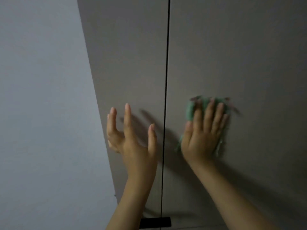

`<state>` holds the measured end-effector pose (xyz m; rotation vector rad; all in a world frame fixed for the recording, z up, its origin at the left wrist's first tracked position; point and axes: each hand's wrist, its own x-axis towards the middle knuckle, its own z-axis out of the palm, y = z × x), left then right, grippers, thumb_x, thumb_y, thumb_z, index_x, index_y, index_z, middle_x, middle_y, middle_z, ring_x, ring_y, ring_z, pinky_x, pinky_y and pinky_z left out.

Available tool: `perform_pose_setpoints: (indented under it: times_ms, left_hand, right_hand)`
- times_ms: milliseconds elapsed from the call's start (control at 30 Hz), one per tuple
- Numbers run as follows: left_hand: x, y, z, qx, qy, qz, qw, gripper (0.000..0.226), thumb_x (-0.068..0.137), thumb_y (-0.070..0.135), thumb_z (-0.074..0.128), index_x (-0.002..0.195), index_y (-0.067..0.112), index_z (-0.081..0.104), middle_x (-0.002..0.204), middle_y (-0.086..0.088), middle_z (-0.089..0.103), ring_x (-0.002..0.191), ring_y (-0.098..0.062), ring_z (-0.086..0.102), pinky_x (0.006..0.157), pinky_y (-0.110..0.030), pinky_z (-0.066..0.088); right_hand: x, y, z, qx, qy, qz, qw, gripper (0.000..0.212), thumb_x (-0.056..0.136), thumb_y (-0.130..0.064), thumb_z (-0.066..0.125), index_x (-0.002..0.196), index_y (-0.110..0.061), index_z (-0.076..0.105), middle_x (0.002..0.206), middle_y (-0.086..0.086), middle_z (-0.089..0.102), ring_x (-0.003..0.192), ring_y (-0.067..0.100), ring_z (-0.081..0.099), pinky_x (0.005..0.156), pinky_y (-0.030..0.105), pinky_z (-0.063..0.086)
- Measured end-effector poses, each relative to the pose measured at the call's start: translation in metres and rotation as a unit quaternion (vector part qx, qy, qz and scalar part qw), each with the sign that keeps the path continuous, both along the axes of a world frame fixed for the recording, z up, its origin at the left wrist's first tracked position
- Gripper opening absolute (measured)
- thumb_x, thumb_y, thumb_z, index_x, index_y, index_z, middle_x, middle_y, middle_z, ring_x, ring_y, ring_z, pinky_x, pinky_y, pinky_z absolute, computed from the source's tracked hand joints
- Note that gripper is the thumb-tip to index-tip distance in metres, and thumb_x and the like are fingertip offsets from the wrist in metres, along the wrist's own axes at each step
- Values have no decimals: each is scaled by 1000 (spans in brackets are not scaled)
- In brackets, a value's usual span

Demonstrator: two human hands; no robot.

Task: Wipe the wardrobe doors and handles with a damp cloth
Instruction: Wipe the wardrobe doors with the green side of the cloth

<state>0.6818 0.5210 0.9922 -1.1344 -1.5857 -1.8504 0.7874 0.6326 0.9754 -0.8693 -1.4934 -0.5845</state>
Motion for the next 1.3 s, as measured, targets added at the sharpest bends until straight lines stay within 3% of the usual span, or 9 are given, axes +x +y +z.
perform_pose_setpoints:
  times_ms: [67, 133, 367, 500, 567, 767, 967, 1200, 1300]
  left_hand:
    - [10, 13, 0, -25, 12, 12, 1000, 64, 86, 39, 61, 144, 23, 36, 153, -3, 17, 144, -26, 18, 113, -57, 18]
    - [17, 21, -3, -43, 0, 16, 999, 67, 86, 36, 63, 146, 22, 35, 156, -7, 16, 145, -29, 17, 114, -56, 14]
    - [59, 41, -5, -76, 32, 73, 994, 77, 87, 43, 59, 150, 12, 27, 157, -17, 9, 146, -28, 3, 116, -53, 5]
    - [91, 59, -3, -89, 75, 60, 991, 75, 89, 42, 55, 151, 17, 21, 158, -14, 8, 148, -25, 0, 118, -44, -6]
    - [100, 65, -1, -90, 83, 61, 991, 73, 89, 42, 54, 150, 19, 22, 158, -15, 10, 147, -25, 1, 118, -43, -6]
    - [131, 79, 0, -95, 122, 77, 985, 68, 90, 42, 54, 149, 18, 30, 157, -16, 11, 147, -30, 3, 117, -47, -5]
    - [155, 90, -3, -93, 129, 51, 986, 63, 92, 38, 52, 148, 16, 33, 157, -20, 14, 147, -32, 4, 119, -47, 0]
    - [160, 95, -2, -94, 120, 74, 986, 66, 90, 39, 57, 147, 18, 32, 156, -22, 18, 146, -34, 6, 119, -45, -1]
    - [160, 98, -4, -87, 124, 71, 986, 69, 89, 40, 58, 148, 19, 29, 156, -22, 16, 146, -34, 4, 118, -46, -2]
  right_hand:
    - [15, 6, -9, 63, -179, 31, 981, 52, 102, -35, 27, 152, -25, 16, 161, -1, 3, 146, 27, 10, 119, 47, 3]
    - [50, 24, -5, 100, -242, 45, 964, 51, 101, -35, 27, 150, -30, 18, 160, -4, 5, 144, 24, 14, 119, 45, 3]
    - [83, 41, 14, 7, 14, -21, 1000, 51, 101, -31, 28, 148, -13, 29, 150, 18, 32, 140, 38, 21, 117, 49, 9]
    - [107, 52, 5, 73, -181, 23, 980, 51, 101, -34, 26, 150, -26, 20, 153, 7, 25, 144, 28, 14, 119, 44, 4]
    - [144, 70, 13, 86, -192, 14, 977, 51, 101, -35, 25, 151, -27, 19, 156, 5, 22, 147, 23, 9, 119, 43, 3]
    - [156, 76, 33, -28, 99, -67, 992, 51, 101, -29, 25, 143, -2, 35, 147, 26, 35, 137, 44, 28, 114, 51, 16]
    - [181, 82, 20, 74, -209, 18, 975, 50, 101, -35, 23, 150, -28, 18, 155, 5, 23, 148, 20, 2, 119, 41, 1]
    - [176, 83, 39, -6, 67, -56, 996, 51, 102, -30, 23, 142, -2, 37, 146, 25, 37, 137, 43, 28, 115, 49, 15]
    - [163, 76, 19, 33, -99, -17, 994, 49, 101, -31, 26, 146, -13, 32, 150, 15, 31, 145, 33, 14, 118, 47, 7]
